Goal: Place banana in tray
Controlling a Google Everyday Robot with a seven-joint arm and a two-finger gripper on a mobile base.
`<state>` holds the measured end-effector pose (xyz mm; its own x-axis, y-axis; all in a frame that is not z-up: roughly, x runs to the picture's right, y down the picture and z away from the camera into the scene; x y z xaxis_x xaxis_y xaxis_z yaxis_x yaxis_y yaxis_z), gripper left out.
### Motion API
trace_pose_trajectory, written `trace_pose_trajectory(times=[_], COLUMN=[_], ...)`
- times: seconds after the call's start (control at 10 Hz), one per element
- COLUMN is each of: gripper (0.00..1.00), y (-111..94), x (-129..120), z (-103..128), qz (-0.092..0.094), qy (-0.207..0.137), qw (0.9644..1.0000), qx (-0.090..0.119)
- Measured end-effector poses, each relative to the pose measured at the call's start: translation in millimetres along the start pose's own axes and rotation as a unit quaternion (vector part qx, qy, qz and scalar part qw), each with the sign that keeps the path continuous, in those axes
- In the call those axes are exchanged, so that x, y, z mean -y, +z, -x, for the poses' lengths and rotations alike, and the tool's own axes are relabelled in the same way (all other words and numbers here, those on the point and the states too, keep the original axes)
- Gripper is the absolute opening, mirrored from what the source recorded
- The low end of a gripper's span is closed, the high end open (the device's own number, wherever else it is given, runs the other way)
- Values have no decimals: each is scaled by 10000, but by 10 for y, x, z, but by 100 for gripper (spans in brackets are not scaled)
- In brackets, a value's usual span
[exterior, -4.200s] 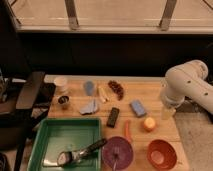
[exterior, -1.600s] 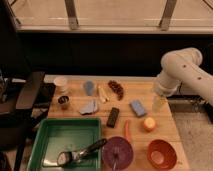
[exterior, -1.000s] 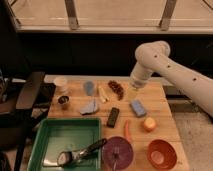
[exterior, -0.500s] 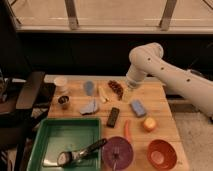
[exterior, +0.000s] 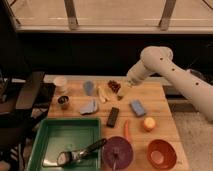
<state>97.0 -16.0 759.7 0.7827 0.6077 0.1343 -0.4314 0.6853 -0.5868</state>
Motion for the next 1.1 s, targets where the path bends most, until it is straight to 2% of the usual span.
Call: trace_pose_trajectory(times=[0.2, 0.4, 0.7, 1.1], gripper=[65, 65, 65, 65], y=[163, 222, 423, 932], x=[101, 137, 189, 197], z=[238, 308, 279, 271], qz=[137, 191, 287, 388], qy=[52, 101, 203, 71], qw=[9997, 9995, 9993, 9991], qx=[196, 220, 123, -166])
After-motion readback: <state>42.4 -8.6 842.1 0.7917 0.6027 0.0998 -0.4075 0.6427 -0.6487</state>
